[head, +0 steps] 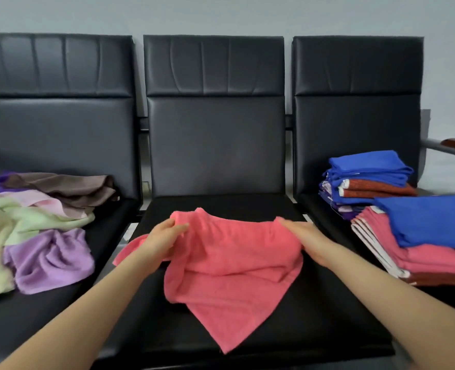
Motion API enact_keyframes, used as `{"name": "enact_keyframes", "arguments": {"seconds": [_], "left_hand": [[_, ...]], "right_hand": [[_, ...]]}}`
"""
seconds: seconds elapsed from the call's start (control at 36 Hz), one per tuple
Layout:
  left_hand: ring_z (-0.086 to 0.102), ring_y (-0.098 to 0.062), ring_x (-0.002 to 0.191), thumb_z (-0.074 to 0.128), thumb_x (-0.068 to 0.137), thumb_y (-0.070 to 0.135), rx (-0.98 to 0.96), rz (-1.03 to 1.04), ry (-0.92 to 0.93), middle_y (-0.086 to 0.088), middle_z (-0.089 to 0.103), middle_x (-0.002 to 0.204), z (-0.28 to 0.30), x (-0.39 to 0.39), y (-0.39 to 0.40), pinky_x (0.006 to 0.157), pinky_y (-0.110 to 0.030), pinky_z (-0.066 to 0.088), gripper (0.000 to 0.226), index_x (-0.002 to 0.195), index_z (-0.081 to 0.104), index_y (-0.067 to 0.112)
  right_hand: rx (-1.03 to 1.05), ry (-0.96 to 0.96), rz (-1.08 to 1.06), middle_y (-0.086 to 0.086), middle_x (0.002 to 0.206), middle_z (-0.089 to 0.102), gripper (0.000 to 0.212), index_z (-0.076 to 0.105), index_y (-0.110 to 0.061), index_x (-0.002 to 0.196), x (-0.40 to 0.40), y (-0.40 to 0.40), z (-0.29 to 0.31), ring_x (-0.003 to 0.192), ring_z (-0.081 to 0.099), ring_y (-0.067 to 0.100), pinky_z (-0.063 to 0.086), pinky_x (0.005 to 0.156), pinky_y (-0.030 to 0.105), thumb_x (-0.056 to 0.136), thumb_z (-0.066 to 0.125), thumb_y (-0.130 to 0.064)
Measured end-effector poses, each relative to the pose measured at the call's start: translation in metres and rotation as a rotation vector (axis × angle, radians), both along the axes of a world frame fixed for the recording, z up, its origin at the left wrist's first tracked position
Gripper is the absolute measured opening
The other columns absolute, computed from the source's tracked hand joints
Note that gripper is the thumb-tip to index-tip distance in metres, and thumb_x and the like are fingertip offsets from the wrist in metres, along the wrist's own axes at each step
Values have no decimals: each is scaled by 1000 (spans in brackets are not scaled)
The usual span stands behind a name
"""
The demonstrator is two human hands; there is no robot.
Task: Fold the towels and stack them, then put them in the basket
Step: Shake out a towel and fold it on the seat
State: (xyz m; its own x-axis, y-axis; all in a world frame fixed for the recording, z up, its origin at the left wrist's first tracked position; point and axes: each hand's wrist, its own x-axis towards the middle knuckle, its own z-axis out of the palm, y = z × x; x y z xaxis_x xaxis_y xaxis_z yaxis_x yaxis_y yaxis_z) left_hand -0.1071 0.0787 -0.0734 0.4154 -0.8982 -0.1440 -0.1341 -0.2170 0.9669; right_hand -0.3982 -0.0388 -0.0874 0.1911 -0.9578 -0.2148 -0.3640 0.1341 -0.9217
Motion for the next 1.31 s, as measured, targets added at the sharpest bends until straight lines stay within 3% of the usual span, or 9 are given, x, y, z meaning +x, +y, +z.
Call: {"name": "enact_keyframes", "arguments": {"seconds": [0.31, 0.42, 0.61, 0.72, 0.83, 0.94, 1.06, 1.19, 1.31], "left_hand": [[50, -7, 63, 64, 84, 54, 222, -50, -513, 5, 59, 72, -18, 10, 52, 53, -19, 37, 35, 75, 65, 20], [51, -11, 73, 70, 83, 41, 193, -138, -528, 1, 60, 77, -20, 1, 62, 65, -20, 38, 33, 84, 71, 8], [61, -16, 86, 67, 78, 61, 216, -82, -586, -1, 66, 87, -12, -22, 69, 70, -25, 44, 44, 82, 67, 18], [63, -23, 91, 63, 85, 49, 186, -94, -782, 1, 63, 84, -26, -40, 74, 73, -31, 45, 32, 75, 60, 19], [51, -22, 122, 56, 95, 32, -22, -19, -253, 2, 57, 124, -17, -47, 67, 99, -29, 38, 36, 127, 60, 16], [56, -23, 116, 54, 96, 30, -139, 127, 278, -8, 62, 123, 4, -41, 64, 106, -40, 40, 29, 119, 63, 14], [53, -7, 45, 53, 96, 21, -268, 182, 302, 2, 56, 48, 20, -30, 66, 53, -17, 43, 27, 71, 59, 11], [64, -8, 74, 55, 96, 14, -333, 59, 361, 5, 71, 75, 32, -28, 76, 66, -23, 48, 16, 91, 68, 22], [66, -6, 63, 54, 95, 16, -306, -108, 361, 5, 72, 72, 39, -28, 83, 60, -23, 50, 16, 91, 68, 23]], "right_hand": [[-348, 637, 235, -3, 94, 57, 39, 64, -18, 85, -19, 23, -4, 89, 53, 14, 41, 71, 25, 77, 72, -55], [-404, 460, 249, -6, 95, 63, 18, 64, -20, 93, -17, 36, 0, 88, 57, 11, 39, 62, 7, 84, 74, -32], [-498, 222, 185, 2, 121, 65, 45, 62, -7, 126, -21, 61, 22, 115, 59, 16, 44, 102, 32, 86, 71, -25], [-537, 174, 161, 8, 107, 70, 24, 69, -6, 109, -29, 79, 29, 104, 63, 23, 46, 95, 36, 89, 67, -20], [-551, 136, 185, 0, 103, 70, 11, 70, -19, 100, -36, 92, 37, 100, 62, 14, 45, 83, 21, 92, 64, -19], [-608, 96, 79, -9, 105, 65, 18, 66, -20, 111, -45, 100, 48, 101, 57, 7, 41, 79, 16, 94, 60, -19], [-438, -195, 35, 3, 113, 64, 17, 59, -17, 114, -52, 103, 59, 102, 62, 14, 53, 74, 21, 101, 49, -18], [-274, -477, -69, 1, 87, 73, 14, 65, -14, 100, -56, 102, 66, 84, 66, 16, 53, 68, 30, 100, 51, -16], [-199, -622, -151, 5, 96, 70, 15, 67, -10, 104, -60, 98, 78, 89, 65, 16, 51, 80, 30, 95, 58, -18]]}}
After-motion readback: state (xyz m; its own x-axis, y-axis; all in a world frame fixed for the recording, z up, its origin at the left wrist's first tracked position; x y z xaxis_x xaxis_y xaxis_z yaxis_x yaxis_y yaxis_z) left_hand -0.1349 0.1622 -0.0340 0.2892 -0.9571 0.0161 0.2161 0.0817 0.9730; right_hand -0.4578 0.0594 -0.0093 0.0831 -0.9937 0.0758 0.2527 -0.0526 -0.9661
